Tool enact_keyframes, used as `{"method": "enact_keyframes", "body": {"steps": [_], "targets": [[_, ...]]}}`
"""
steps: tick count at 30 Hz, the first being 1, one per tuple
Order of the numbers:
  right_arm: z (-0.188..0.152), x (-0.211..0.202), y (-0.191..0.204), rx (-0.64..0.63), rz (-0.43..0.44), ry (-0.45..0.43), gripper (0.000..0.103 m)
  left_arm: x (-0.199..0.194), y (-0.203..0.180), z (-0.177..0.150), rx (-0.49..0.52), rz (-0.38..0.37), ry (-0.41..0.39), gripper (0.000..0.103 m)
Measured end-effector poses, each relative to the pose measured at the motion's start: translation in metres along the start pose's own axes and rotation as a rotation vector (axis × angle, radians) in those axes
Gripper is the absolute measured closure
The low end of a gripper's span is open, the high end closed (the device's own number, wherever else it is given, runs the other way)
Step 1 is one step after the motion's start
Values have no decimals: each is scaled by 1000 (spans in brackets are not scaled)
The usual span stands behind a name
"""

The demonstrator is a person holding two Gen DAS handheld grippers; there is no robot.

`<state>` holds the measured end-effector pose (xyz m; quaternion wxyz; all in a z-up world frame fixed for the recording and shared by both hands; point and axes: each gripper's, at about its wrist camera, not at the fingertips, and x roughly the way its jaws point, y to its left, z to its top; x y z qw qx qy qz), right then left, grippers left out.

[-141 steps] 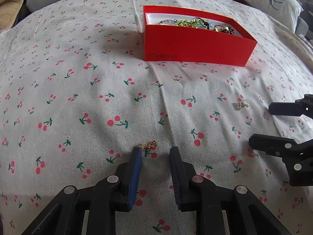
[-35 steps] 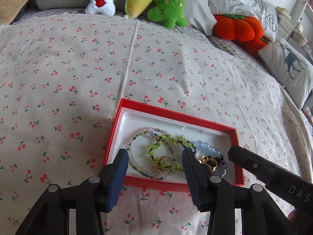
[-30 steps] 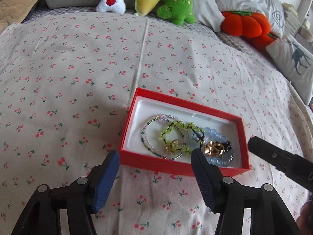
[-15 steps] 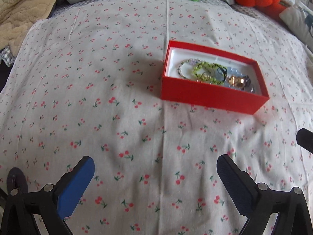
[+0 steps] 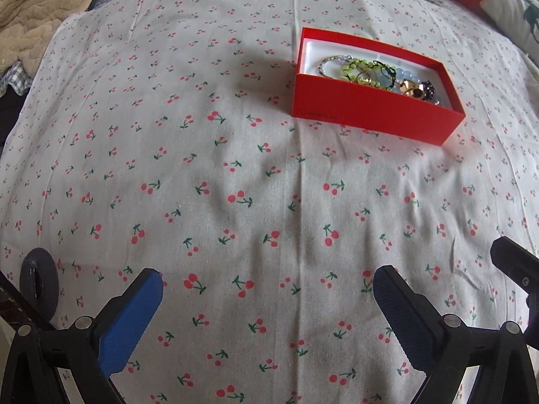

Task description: Organize jewelry

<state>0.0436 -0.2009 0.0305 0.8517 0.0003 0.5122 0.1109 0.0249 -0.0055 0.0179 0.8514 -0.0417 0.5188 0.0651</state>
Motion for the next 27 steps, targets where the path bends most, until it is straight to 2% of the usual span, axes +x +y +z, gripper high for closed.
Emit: {"method": "enact_keyframes", "body": {"steps": [27], "targets": [[0, 11, 11, 0, -8, 29, 7, -2, -3, 1, 10, -7, -18, 1]]}}
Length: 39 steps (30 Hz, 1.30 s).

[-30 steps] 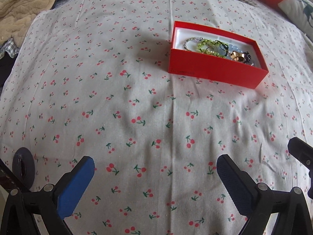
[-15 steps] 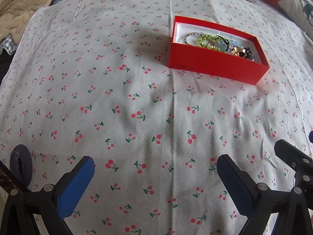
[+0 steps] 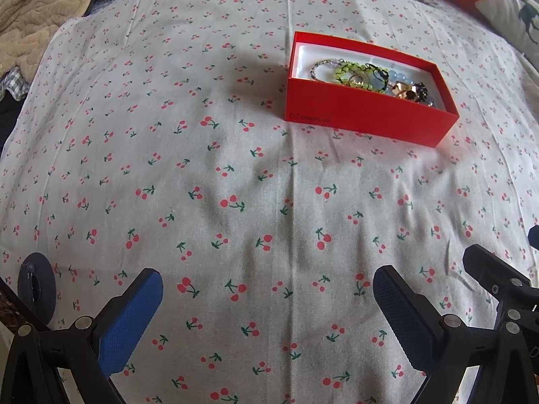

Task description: Organize jewelry

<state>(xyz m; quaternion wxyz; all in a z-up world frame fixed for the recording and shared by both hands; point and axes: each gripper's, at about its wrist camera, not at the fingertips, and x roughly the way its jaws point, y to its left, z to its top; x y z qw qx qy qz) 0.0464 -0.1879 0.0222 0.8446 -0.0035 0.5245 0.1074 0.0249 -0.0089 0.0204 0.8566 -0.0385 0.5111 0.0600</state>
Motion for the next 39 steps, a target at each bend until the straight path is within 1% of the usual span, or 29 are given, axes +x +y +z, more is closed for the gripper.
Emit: {"method": "enact_keyframes", "body": {"steps": [10, 30, 36, 39], "targets": [[0, 1, 0, 0, -1, 4, 7, 0, 0, 0, 5, 12, -2, 1], [-1, 4, -2, 12, -14, 11, 7, 1, 1, 0, -2, 13, 6, 1], [-1, 5, -3, 19, -26, 7, 7, 4, 1, 0, -2, 20, 6, 1], [-3, 16, -5, 30, -53, 0, 7, 11, 2, 0, -5, 6, -17, 1]]}}
